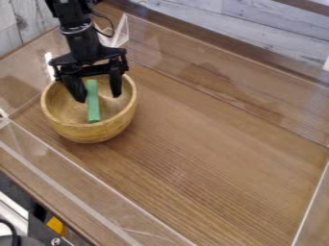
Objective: Put the green block in the brown bowl
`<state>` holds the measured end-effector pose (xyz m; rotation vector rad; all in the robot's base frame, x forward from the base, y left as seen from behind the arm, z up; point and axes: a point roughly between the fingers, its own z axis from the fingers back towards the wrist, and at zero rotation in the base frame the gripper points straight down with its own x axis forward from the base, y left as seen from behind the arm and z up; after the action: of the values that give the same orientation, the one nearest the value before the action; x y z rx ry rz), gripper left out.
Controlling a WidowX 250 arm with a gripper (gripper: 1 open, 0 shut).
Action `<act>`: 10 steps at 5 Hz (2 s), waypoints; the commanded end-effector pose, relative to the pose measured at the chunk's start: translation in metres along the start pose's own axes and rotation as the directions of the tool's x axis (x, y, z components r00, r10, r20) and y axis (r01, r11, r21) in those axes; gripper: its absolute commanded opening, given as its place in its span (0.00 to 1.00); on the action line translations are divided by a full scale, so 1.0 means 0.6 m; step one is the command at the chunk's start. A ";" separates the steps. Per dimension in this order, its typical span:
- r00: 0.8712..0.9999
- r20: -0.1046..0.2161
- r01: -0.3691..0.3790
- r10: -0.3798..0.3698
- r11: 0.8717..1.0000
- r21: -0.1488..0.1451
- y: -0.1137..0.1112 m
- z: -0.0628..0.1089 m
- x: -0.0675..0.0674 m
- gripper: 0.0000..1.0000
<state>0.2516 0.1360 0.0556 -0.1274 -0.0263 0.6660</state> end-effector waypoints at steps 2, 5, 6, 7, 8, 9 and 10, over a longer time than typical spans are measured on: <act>0.989 0.039 0.143 -0.143 0.990 -0.005 0.008 0.026 0.016 1.00; 0.993 0.056 0.101 -0.101 0.995 -0.002 -0.016 0.019 0.010 1.00; 0.991 0.056 0.119 -0.119 0.993 -0.001 -0.021 0.012 0.009 1.00; 0.988 0.056 0.147 -0.146 0.989 0.000 -0.028 0.016 0.001 1.00; 0.983 0.056 0.174 -0.174 0.985 -0.001 -0.034 0.020 -0.006 1.00; 0.978 0.057 0.200 -0.200 0.980 -0.002 -0.028 0.009 -0.002 1.00; 0.973 0.055 0.226 -0.226 0.974 -0.002 -0.022 -0.003 0.001 1.00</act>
<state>0.2581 0.1220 0.0481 -0.1222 -0.0689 0.4418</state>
